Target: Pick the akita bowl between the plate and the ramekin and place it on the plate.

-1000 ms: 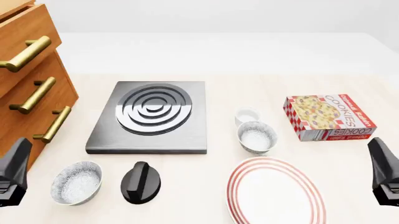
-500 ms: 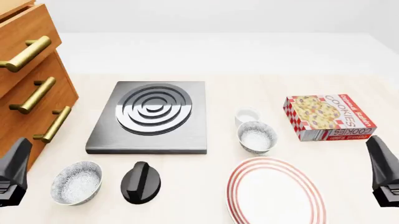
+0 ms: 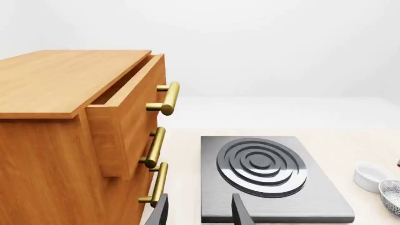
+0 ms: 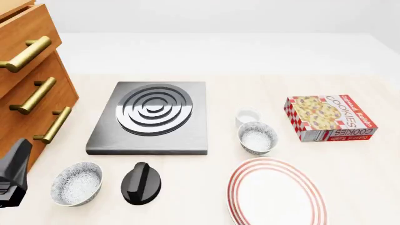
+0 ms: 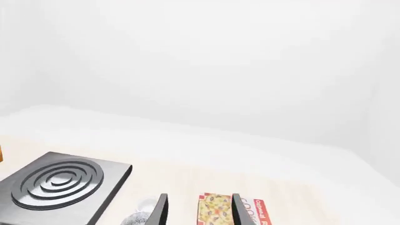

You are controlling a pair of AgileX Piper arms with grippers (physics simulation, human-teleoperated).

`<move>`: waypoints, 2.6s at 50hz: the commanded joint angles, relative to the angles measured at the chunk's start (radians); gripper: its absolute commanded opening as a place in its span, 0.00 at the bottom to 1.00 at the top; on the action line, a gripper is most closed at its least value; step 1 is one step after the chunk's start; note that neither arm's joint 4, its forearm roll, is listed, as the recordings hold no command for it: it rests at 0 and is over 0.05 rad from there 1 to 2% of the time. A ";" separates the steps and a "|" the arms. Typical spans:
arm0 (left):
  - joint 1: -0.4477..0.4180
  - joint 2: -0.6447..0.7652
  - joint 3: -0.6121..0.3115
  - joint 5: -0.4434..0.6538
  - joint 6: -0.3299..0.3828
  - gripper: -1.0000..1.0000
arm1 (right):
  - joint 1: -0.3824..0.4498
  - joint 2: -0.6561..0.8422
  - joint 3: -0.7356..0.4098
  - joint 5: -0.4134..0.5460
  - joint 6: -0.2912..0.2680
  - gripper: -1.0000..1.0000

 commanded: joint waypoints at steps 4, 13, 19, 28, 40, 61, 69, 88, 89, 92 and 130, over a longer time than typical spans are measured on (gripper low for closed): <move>0.000 0.000 0.000 0.000 0.000 1.00 | 0.078 0.036 -0.186 0.116 -0.074 1.00; 0.000 0.000 0.000 0.000 0.000 1.00 | 0.024 0.103 -0.338 0.178 -0.072 1.00; 0.000 0.000 0.000 0.000 0.000 1.00 | 0.046 0.221 -0.449 0.246 -0.056 1.00; 0.000 0.000 0.000 0.000 0.000 1.00 | 0.080 0.382 -0.623 0.345 -0.026 1.00; 0.000 0.000 0.000 0.000 0.000 1.00 | 0.169 0.616 -0.804 0.462 0.078 1.00; 0.000 0.000 0.000 0.000 0.000 1.00 | 0.171 0.866 -0.909 0.635 0.222 1.00; 0.000 0.000 0.000 0.000 0.000 1.00 | 0.150 0.948 -0.914 0.667 0.281 1.00; 0.000 0.000 0.000 0.000 0.000 1.00 | 0.109 1.154 -0.891 0.705 0.359 1.00; 0.000 0.000 0.000 0.000 0.000 1.00 | 0.141 1.167 -0.882 0.696 0.391 1.00; 0.000 0.000 0.000 0.000 0.000 1.00 | 0.158 1.190 -0.859 0.680 0.398 1.00; 0.000 0.000 0.000 0.000 0.000 1.00 | 0.081 1.414 -0.686 0.494 0.291 1.00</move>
